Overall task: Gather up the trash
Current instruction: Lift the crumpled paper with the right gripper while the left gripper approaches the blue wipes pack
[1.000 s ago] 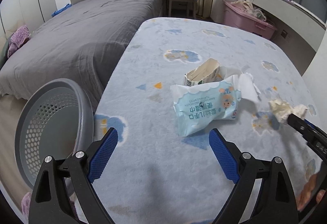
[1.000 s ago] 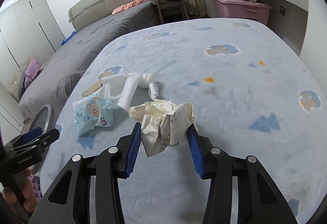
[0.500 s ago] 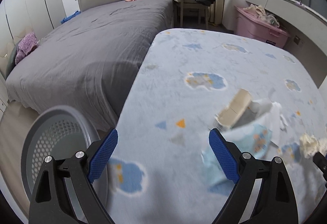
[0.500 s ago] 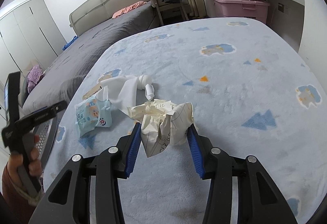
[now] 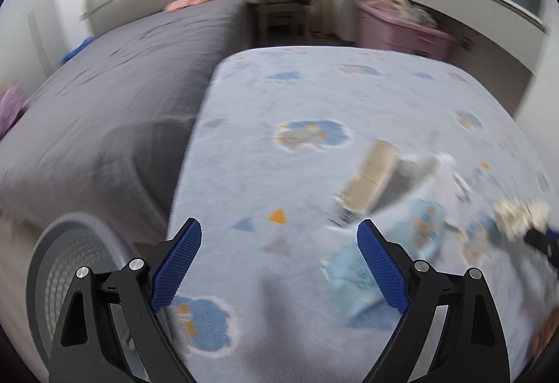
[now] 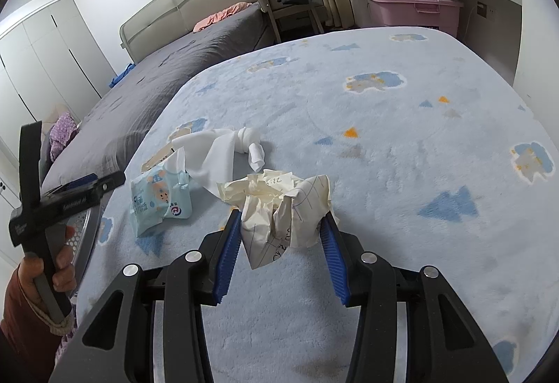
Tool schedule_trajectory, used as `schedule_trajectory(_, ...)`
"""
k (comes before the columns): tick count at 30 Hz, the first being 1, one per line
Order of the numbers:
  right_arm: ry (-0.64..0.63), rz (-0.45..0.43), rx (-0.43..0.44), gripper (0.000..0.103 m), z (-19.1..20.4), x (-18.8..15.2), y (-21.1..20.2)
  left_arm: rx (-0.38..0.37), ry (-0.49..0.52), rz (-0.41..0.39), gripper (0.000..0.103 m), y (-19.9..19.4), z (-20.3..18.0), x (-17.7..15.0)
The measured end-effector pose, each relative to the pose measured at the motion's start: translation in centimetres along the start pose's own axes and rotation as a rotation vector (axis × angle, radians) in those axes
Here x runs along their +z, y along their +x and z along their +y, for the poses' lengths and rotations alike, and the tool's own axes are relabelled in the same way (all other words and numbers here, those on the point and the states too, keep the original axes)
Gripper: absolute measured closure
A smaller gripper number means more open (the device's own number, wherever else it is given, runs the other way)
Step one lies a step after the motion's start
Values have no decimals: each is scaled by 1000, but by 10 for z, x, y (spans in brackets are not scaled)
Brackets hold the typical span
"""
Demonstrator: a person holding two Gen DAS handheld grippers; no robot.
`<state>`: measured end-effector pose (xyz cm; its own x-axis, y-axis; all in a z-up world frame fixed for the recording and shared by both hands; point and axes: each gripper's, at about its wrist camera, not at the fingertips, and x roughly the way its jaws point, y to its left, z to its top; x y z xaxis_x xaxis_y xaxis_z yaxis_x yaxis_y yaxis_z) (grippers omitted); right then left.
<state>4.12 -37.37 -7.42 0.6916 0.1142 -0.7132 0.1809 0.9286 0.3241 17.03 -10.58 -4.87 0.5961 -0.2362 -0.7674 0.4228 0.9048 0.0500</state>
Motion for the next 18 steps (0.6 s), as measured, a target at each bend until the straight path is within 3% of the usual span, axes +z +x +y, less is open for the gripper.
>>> schedule_trajectory(6, 13, -2, 9, 59, -4, 0, -1, -117, 299, -34, 11, -13, -30, -8)
schedule_trajectory(9, 18, 7, 16, 59, -4, 0, 1, -165, 377, -38, 10, -11, -42, -9)
schedule_trajectory(18, 22, 3, 24, 59, -6, -1, 0, -291, 446, 36, 10, 23, -50, 2)
